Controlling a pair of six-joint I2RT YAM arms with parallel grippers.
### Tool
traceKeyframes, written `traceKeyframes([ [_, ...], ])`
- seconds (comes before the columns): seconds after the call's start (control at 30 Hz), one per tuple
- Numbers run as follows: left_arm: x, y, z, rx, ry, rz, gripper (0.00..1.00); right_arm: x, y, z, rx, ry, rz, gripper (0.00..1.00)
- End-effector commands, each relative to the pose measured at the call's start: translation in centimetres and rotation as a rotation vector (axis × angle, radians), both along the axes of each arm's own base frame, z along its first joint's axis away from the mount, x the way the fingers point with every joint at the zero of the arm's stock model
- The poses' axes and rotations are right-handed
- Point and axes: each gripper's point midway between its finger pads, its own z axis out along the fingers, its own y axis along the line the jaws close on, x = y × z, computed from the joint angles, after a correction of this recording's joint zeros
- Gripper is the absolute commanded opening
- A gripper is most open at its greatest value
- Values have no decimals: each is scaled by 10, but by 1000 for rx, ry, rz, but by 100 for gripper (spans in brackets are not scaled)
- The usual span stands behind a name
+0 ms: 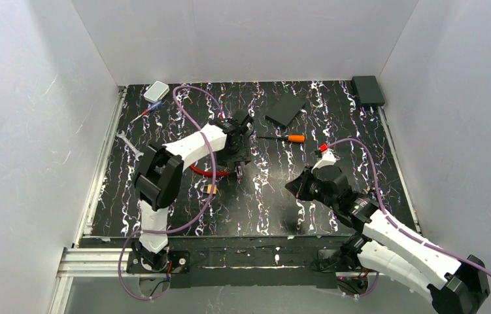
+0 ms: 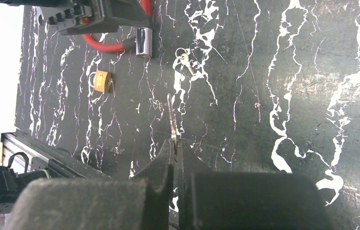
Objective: Unlock with the key
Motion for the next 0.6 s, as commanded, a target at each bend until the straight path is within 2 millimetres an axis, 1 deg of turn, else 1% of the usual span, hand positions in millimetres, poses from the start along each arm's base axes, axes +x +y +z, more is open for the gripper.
traceKeyframes([
  [0.0, 9, -3, 4, 19, -15, 24, 66, 0, -6, 4, -6, -20, -21, 1],
  [0.1, 9, -6, -5, 28, 3, 20, 65, -1, -8, 4, -15, -23, -19, 1],
  [0.4, 4, -6, -28, 75, 36, 33, 61, -4, -10, 4, -20, -21, -11, 1],
  [0.5, 4, -6, -34, 87, 42, 41, 55, -5, -11, 4, -21, -20, -12, 1],
  [0.57, 4, -6, -40, 93, 48, 45, 48, -5, -12, 4, -23, -20, -14, 1],
])
